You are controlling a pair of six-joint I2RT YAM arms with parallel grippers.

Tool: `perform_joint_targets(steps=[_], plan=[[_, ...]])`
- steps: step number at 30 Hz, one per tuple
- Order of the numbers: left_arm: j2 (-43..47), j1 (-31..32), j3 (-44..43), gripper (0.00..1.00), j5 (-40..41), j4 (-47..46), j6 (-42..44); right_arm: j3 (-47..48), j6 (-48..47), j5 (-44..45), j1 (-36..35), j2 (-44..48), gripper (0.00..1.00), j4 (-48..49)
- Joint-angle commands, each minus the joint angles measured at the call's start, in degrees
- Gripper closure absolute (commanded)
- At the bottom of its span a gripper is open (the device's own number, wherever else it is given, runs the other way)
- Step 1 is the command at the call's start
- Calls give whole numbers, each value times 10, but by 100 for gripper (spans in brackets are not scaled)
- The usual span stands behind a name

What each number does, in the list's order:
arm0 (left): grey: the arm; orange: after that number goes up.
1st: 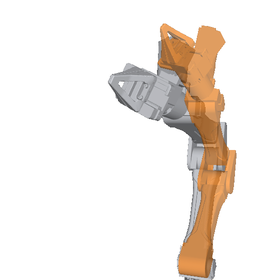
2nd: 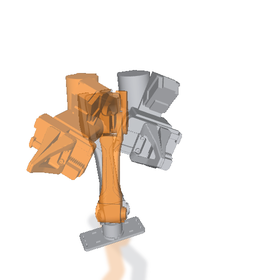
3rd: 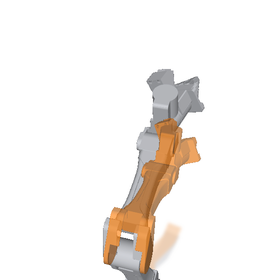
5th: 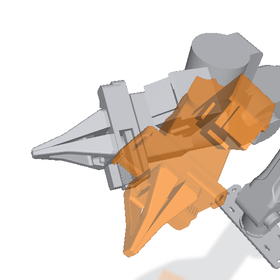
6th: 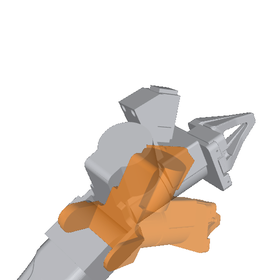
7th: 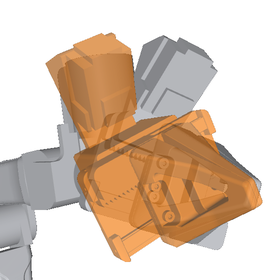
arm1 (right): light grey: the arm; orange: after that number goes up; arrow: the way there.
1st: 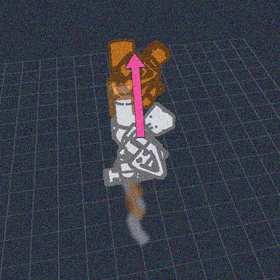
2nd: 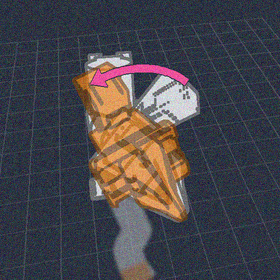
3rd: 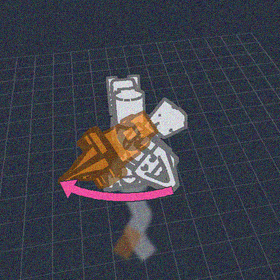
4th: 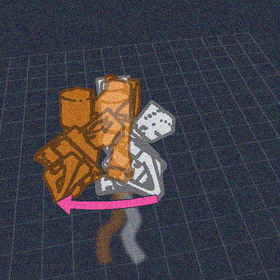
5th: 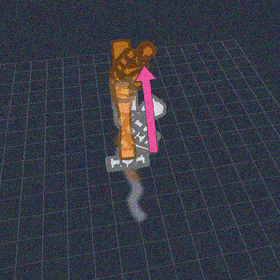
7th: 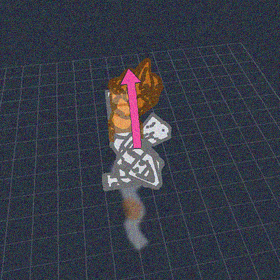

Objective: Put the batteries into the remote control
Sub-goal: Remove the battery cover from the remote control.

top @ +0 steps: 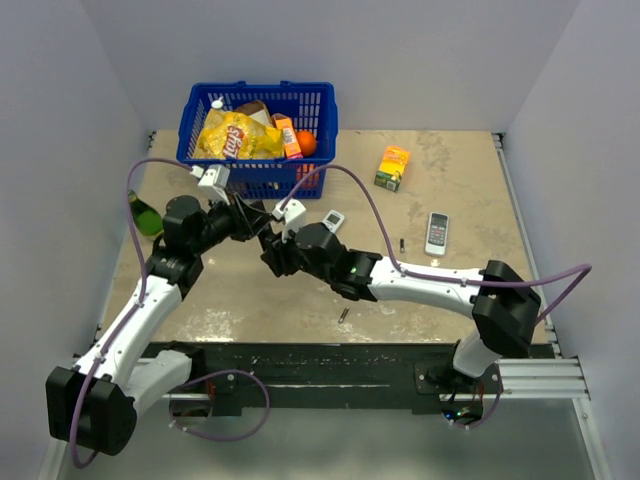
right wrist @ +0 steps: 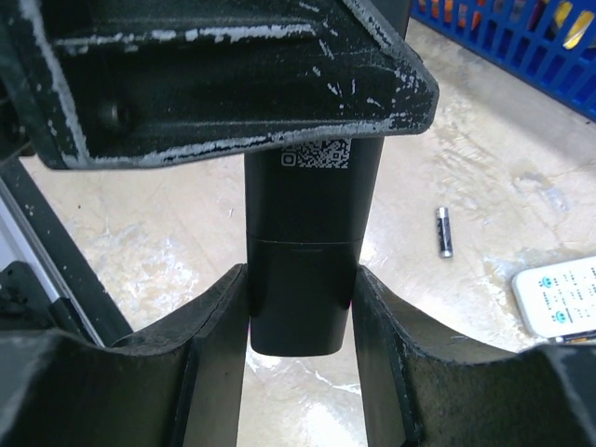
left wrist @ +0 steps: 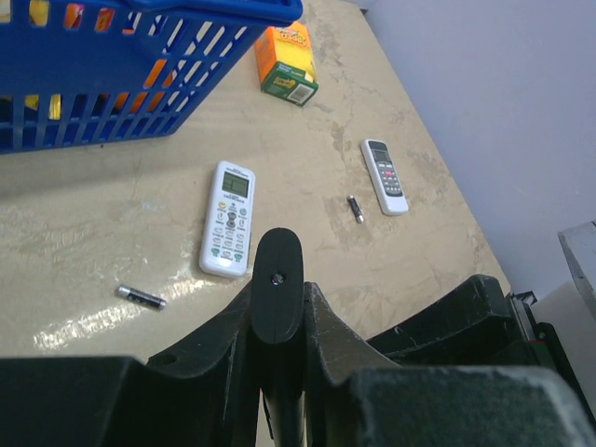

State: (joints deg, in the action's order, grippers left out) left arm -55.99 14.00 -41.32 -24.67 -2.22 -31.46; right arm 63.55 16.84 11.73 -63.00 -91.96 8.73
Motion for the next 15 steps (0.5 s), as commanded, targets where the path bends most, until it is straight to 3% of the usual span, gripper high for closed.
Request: perform_joint_targets(steps=[1,15], plan=[[17,-35,-10,100,66,-50,6,-37,-8,-35,-17,-1,78,-99],[33,-59,-4,100,146,-55,-25,-74,37,-24,-63,-4,75,-142]])
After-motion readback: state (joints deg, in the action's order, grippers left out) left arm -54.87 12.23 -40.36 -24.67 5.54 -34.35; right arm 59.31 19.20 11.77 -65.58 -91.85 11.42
